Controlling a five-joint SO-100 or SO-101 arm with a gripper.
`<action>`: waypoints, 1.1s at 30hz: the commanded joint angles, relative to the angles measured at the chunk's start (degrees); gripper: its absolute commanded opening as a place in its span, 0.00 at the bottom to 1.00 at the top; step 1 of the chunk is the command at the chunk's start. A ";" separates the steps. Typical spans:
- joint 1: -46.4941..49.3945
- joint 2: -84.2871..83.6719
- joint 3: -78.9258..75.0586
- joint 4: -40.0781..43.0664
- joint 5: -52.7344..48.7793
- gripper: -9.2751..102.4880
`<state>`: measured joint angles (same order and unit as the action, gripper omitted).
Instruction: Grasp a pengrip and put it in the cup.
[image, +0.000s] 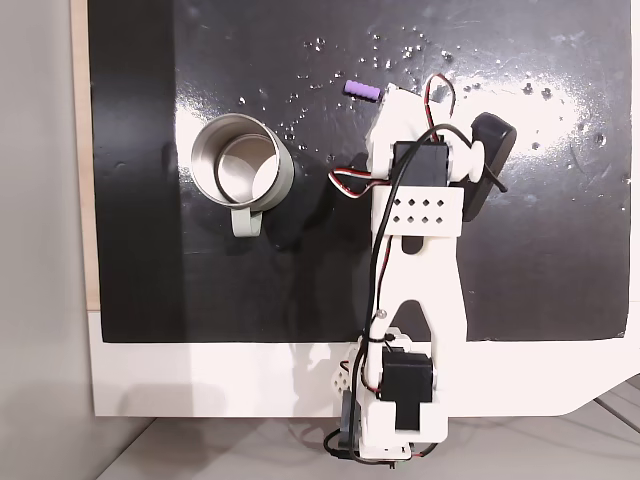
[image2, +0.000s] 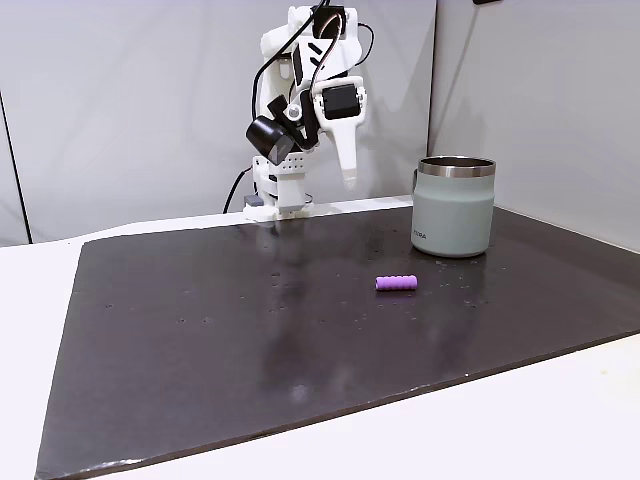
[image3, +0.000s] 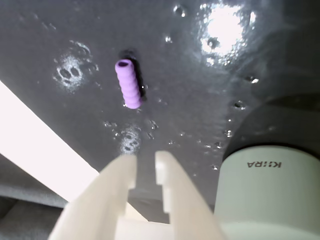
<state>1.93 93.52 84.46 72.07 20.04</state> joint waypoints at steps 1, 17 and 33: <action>-0.09 -5.10 -9.93 3.16 2.55 0.09; -2.37 -30.15 -40.43 14.68 6.59 0.23; -3.69 -46.49 -57.74 17.58 7.65 0.24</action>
<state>-1.76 47.46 31.64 89.12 27.42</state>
